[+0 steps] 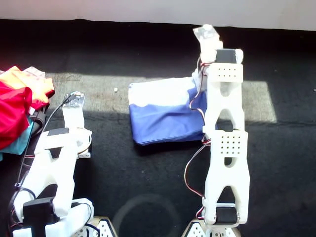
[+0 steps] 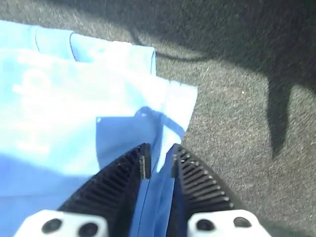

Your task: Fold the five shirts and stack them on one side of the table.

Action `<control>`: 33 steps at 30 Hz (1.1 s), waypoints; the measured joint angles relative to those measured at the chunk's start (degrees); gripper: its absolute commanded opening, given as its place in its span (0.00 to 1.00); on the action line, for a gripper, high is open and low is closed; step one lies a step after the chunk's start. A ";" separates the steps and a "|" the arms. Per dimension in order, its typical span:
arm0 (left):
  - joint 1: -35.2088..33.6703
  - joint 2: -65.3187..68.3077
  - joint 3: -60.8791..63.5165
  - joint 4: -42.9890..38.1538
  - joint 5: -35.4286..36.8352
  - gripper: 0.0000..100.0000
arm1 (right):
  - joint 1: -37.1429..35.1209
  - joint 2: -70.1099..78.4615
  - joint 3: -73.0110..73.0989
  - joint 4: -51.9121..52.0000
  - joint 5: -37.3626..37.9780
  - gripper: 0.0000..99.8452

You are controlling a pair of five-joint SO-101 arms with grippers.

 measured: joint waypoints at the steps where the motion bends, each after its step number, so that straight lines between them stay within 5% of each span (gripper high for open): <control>1: 0.00 0.00 0.00 0.00 0.00 0.01 | 0.00 0.00 0.00 0.62 0.00 0.22; 16: 0.00 0.00 0.00 0.00 0.00 0.01 | -0.53 -0.97 9.23 1.41 -7.03 0.22; 23: 0.00 0.00 0.00 0.00 0.00 0.01 | -3.34 -0.97 8.35 1.41 -12.92 0.36; 33: 0.00 0.00 0.00 0.00 0.00 0.01 | -5.63 -0.97 7.47 1.41 -16.70 0.36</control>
